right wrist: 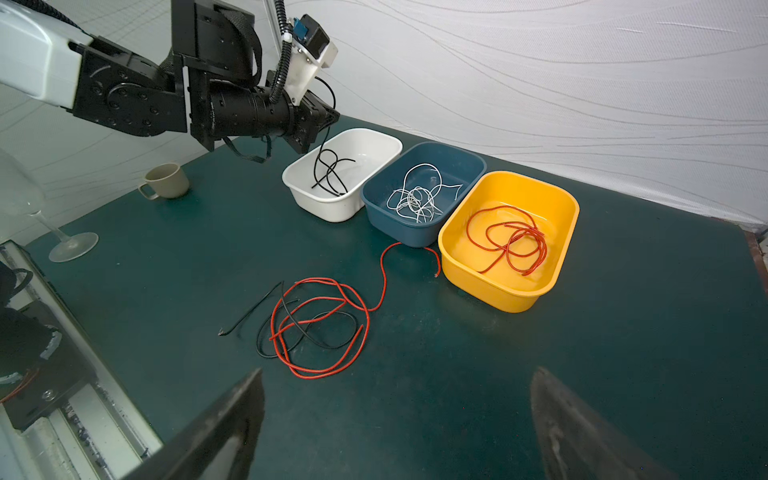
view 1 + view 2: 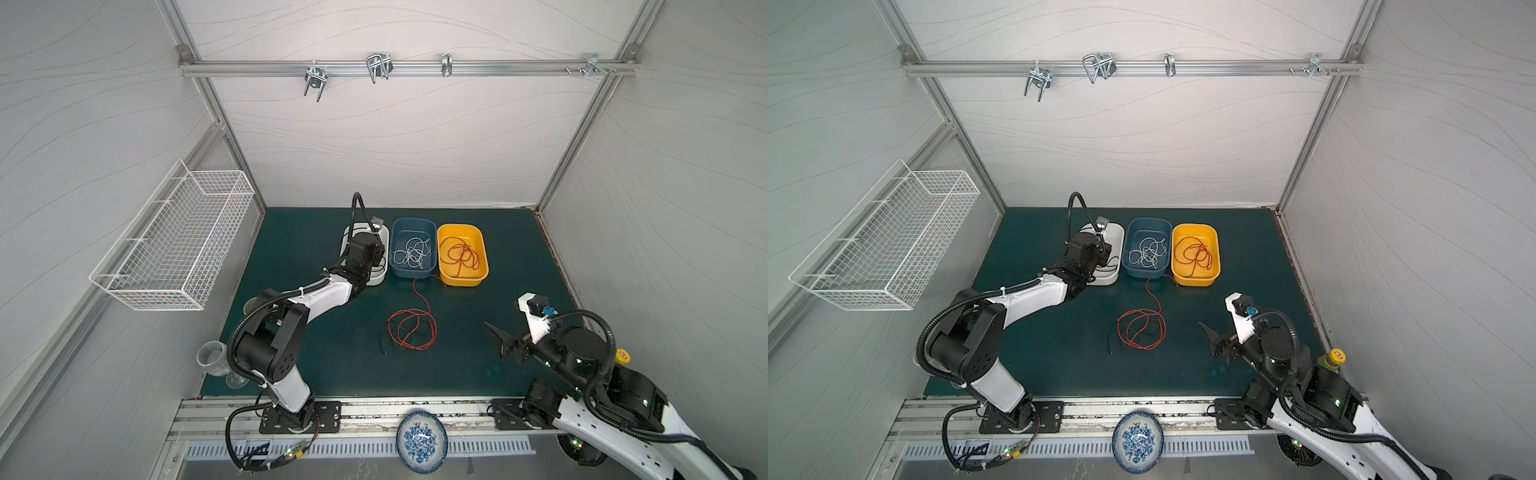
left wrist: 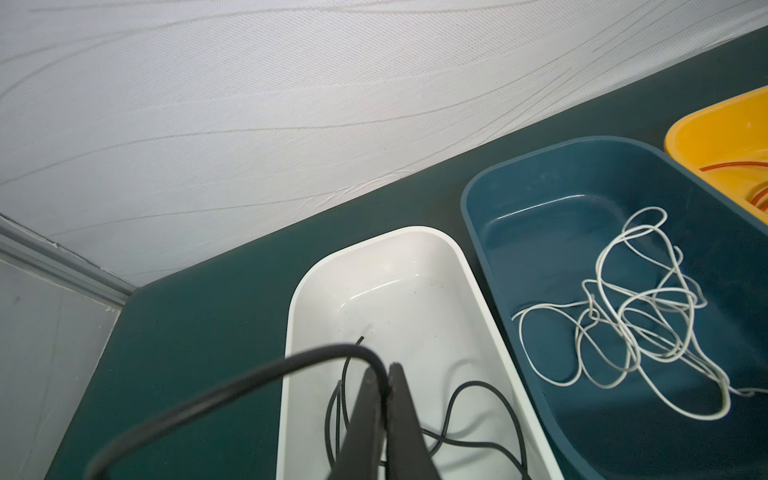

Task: Untangle the cables
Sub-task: 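Carry the black wire over the white bin with the left gripper while the right withdraws, then lower the left gripper into the white bin and open it to drop the black wire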

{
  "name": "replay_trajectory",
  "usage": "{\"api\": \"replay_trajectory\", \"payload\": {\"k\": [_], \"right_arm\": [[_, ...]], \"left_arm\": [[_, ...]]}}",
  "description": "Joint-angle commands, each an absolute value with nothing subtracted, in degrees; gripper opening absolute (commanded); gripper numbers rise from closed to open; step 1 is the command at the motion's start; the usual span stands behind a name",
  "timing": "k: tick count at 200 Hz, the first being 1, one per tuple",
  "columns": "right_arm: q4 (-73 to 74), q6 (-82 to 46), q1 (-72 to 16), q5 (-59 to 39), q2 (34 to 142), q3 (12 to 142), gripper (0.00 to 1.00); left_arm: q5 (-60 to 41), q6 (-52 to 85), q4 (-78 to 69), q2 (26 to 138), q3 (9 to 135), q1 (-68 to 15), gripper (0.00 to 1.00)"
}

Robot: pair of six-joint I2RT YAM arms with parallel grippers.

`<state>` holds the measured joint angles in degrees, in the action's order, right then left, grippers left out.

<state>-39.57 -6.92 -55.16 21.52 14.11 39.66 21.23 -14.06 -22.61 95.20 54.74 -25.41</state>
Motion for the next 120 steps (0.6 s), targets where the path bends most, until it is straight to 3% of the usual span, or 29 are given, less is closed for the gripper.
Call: {"api": "replay_trajectory", "payload": {"k": [1,120], "right_arm": [[-39.1,-5.5,-55.4,20.7,13.5,39.1,0.99],[-38.6,-4.9,-55.4,20.2,14.1,38.7,0.99]], "left_arm": [[20.7,-12.2,-25.5,96.1,54.4,-24.4,0.0],[9.3,-4.9,-16.6,100.8,60.8,-23.8,0.0]]}}
